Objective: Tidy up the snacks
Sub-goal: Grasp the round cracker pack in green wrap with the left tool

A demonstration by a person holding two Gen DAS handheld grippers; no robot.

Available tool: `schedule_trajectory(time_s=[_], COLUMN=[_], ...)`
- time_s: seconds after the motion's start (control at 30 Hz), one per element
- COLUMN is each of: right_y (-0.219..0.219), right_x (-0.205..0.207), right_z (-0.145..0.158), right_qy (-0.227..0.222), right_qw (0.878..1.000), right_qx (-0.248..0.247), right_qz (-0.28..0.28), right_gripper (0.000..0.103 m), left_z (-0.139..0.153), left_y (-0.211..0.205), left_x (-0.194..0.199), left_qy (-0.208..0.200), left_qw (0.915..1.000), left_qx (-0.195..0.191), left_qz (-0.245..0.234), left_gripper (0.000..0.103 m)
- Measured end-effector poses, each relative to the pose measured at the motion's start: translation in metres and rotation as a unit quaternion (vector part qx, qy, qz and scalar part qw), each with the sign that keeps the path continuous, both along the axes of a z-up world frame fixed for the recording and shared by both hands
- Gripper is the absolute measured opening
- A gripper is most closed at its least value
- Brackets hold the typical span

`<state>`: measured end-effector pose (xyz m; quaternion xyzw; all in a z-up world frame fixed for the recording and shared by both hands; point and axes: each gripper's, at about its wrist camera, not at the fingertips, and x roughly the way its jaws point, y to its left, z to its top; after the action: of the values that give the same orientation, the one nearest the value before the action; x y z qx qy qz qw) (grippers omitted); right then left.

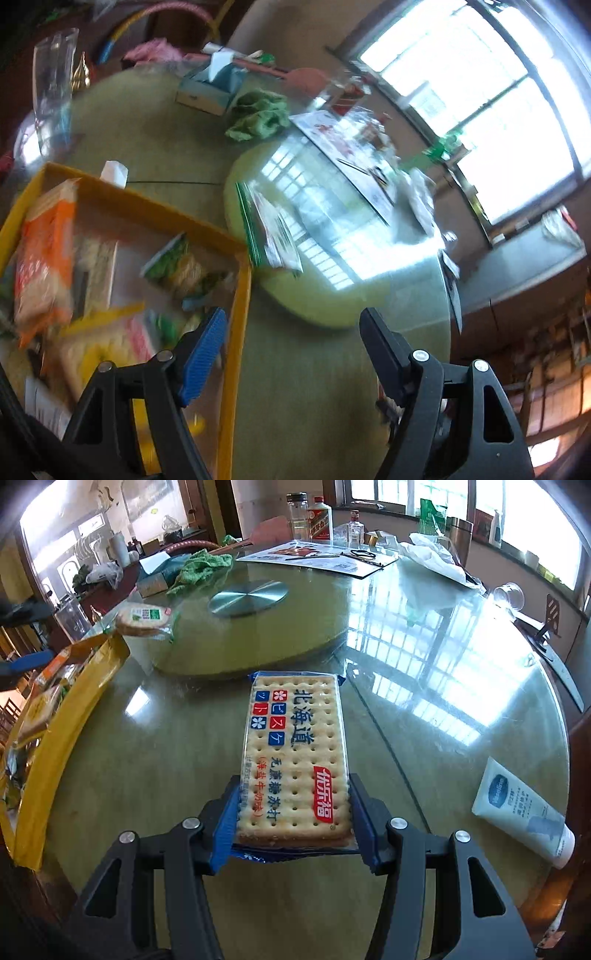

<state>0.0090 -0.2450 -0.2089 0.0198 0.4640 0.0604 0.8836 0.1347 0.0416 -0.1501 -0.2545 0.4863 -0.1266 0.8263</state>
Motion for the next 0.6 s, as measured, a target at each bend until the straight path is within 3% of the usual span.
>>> schedule_trajectory(time_s=[0.3,0.4,0.47,0.5,0.57,0.6], right_y=[-0.001,-0.003,-0.002,-0.002,-0.002,-0.003], right_x=[0.007,0.006,0.006,0.006,0.006,0.006], right_z=[-0.001,-0.001,-0.001,-0.001,0.0,0.0], right_qy=[-0.011,-0.011,-0.01,-0.011,-0.012,-0.013], right_qw=[1.0,0.999,0.999,0.999,0.999,0.999], right_qx=[0.023,0.032,0.032,0.032,0.033,0.034], right_qz=[0.004,0.004,0.004,0.004,0.005,0.005], right_gripper=[0.056,0.056,0.056,0.056,0.056,0.056], left_z=[-0.018,-0.029,-0.035,-0.038,-0.045,-0.049], left_y=[-0.001,-0.007,-0.007,-0.006,-0.008,-0.011], left_x=[0.076,0.089,0.095,0.096,0.096,0.096], left_qy=[0.042,0.066,0.071,0.075,0.089,0.097], left_qw=[0.9989,0.9968,0.9959,0.9956,0.9949,0.9946], left_qx=[0.003,0.043,0.049,0.045,0.033,0.026], left_qz=[0.02,0.016,0.027,0.032,0.032,0.024], left_gripper=[0.073,0.073,0.07,0.063,0.031,0.027])
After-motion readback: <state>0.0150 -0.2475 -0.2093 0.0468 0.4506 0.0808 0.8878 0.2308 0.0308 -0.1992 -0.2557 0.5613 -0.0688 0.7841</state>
